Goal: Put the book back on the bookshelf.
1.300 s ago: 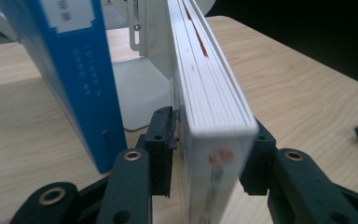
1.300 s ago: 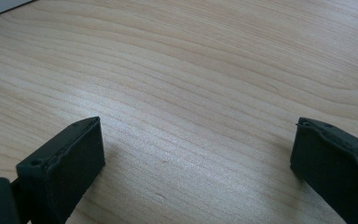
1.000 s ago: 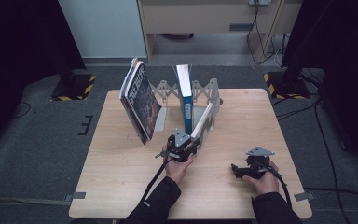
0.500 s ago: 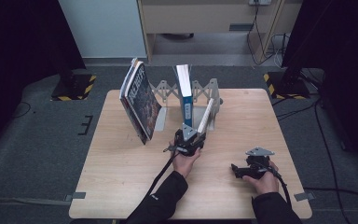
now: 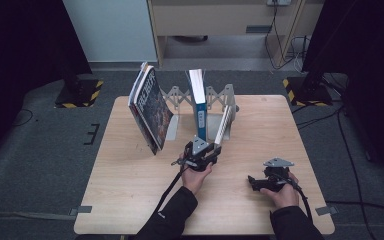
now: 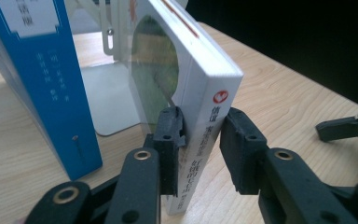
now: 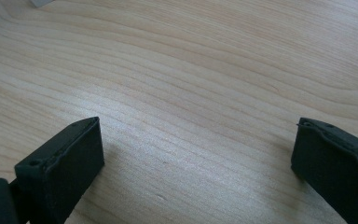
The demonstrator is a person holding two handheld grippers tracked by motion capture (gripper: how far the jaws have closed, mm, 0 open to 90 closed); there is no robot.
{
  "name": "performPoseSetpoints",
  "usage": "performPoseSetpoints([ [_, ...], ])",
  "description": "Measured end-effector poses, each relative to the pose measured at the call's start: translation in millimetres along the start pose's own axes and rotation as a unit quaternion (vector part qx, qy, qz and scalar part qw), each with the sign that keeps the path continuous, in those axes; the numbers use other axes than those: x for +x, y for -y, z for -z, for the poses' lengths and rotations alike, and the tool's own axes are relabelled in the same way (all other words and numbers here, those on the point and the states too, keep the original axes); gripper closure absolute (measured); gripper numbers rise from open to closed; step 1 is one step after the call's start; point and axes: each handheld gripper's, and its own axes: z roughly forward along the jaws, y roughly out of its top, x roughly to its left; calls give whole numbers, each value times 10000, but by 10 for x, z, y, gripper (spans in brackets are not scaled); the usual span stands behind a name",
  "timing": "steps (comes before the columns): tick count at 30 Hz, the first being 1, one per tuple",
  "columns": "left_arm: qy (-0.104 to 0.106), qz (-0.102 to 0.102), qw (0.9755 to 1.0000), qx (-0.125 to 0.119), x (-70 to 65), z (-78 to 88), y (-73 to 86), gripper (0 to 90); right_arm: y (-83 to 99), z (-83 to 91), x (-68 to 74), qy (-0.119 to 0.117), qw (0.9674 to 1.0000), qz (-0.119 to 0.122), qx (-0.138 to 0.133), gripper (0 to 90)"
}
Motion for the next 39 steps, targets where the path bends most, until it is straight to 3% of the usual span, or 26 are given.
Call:
performPoseSetpoints([
  [16, 50, 117, 9999, 106, 1, -276, -150, 666, 0, 0, 0, 2, 10000, 1, 0, 25],
  [34, -65, 78, 9994, 338, 35, -508, -330, 651, 0, 0, 0, 0, 10000, 0, 0, 24],
  [39, -81, 179, 9993, 326, 69, -554, -353, 650, 0, 0, 0, 0, 10000, -1, 1, 24],
])
